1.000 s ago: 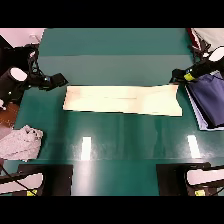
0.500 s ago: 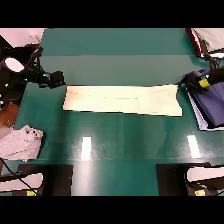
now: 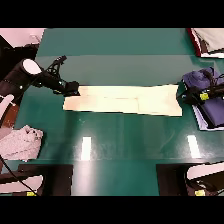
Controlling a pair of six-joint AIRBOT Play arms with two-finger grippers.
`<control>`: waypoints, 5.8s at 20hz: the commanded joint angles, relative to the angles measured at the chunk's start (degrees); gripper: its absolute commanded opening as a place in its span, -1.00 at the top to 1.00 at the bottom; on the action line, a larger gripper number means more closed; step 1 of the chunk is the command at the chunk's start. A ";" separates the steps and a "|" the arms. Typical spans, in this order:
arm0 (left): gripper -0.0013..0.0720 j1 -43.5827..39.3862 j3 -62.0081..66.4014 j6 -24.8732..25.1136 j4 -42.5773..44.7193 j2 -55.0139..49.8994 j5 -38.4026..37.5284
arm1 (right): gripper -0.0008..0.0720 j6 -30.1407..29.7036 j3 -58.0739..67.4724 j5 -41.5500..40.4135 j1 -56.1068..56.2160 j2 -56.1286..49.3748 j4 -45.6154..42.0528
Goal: Fold the shirts.
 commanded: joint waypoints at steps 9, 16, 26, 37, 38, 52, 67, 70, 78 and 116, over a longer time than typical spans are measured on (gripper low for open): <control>0.90 -2.78 -0.15 0.02 -1.18 -0.02 0.66 | -0.32 -2.54 2.32 -0.39 9.01 -6.91 1.81; 0.91 -2.86 -0.13 -3.13 -1.51 -0.76 1.07 | 0.94 -3.56 2.43 3.48 9.20 -5.03 4.76; 0.91 -16.24 17.66 -0.98 -2.16 -18.23 8.41 | 0.94 11.23 17.99 11.43 13.84 8.61 9.25; 0.91 -21.27 39.89 -1.01 -9.38 -38.95 12.02 | 0.94 21.40 43.39 10.54 33.81 3.52 8.81; 0.91 -21.16 39.89 -1.01 -8.92 -39.10 12.00 | 0.94 21.64 43.32 9.64 35.30 2.73 8.81; 0.91 -4.09 39.91 1.49 8.90 -23.10 -9.27 | 0.94 17.11 37.42 -4.28 48.39 -1.70 9.03; 0.91 6.40 39.89 3.98 10.14 -8.76 -19.41 | -0.45 -0.46 34.56 -25.59 65.48 -9.03 9.64; 0.91 6.40 39.85 4.13 10.08 -8.76 -19.71 | -0.45 5.49 26.43 -17.31 55.95 -2.45 0.07; 0.90 6.38 39.85 4.09 8.81 -8.79 -18.43 | -0.93 8.96 11.30 -9.09 34.18 -1.29 3.41; 0.91 6.38 39.85 1.51 8.15 -8.79 -18.95 | 0.94 9.94 17.03 -24.74 -5.09 7.72 11.34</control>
